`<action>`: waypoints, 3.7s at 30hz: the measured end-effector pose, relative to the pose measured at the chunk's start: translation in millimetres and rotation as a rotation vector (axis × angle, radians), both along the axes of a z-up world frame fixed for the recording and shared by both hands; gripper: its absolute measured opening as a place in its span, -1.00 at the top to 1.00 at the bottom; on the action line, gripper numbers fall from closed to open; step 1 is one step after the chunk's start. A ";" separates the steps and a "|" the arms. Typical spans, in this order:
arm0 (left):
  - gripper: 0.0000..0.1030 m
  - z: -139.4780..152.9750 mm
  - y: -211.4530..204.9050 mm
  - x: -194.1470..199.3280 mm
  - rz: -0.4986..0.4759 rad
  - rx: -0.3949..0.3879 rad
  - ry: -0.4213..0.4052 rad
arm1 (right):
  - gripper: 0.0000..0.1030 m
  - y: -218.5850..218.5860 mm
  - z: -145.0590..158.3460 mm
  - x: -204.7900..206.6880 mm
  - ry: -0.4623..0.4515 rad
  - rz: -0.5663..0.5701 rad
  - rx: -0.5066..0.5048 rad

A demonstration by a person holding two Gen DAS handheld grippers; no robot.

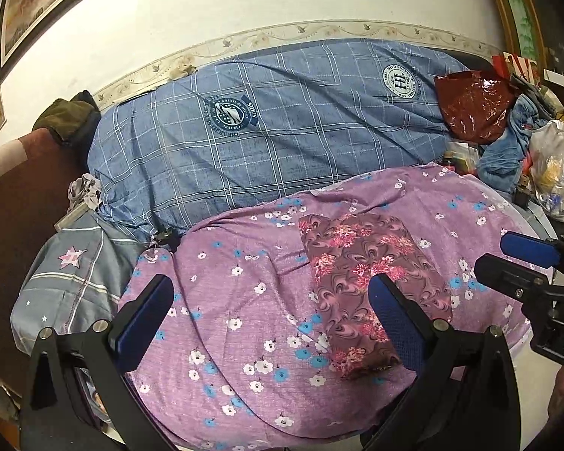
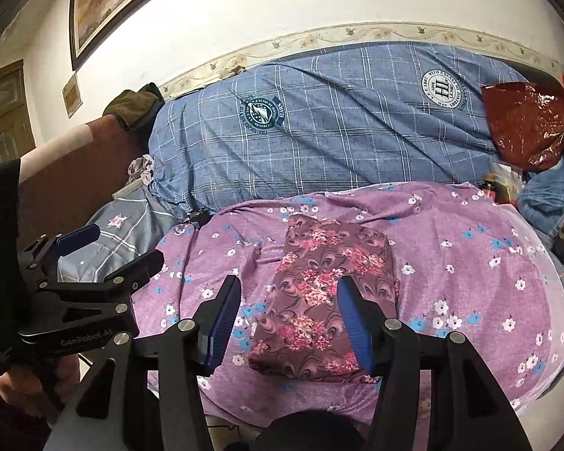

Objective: Fold small clothes

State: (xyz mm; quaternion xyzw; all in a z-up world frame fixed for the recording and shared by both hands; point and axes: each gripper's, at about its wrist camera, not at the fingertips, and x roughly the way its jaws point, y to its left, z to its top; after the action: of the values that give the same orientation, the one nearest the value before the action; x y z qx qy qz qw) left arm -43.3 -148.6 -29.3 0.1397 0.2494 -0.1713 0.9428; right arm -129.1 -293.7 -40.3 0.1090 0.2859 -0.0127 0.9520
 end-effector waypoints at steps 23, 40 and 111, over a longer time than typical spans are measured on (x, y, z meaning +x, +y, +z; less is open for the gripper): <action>-1.00 -18.0 3.1 18.2 0.025 -0.005 0.071 | -0.11 20.5 4.3 28.6 0.094 -0.155 -0.263; -1.00 -23.5 -3.2 18.7 0.006 0.003 0.092 | -0.11 -0.1 -6.5 33.6 0.125 -0.211 -0.295; -1.00 -141.6 -153.0 112.2 -0.043 0.246 0.289 | -0.12 -126.9 -173.3 118.0 0.478 -0.241 -0.196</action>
State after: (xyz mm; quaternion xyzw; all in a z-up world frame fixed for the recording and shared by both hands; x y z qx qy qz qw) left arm 68.9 -301.6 -170.9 0.2333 0.3982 -0.1779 0.8691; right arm -11.0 -420.7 -213.6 0.0435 0.4848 -0.1786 0.8551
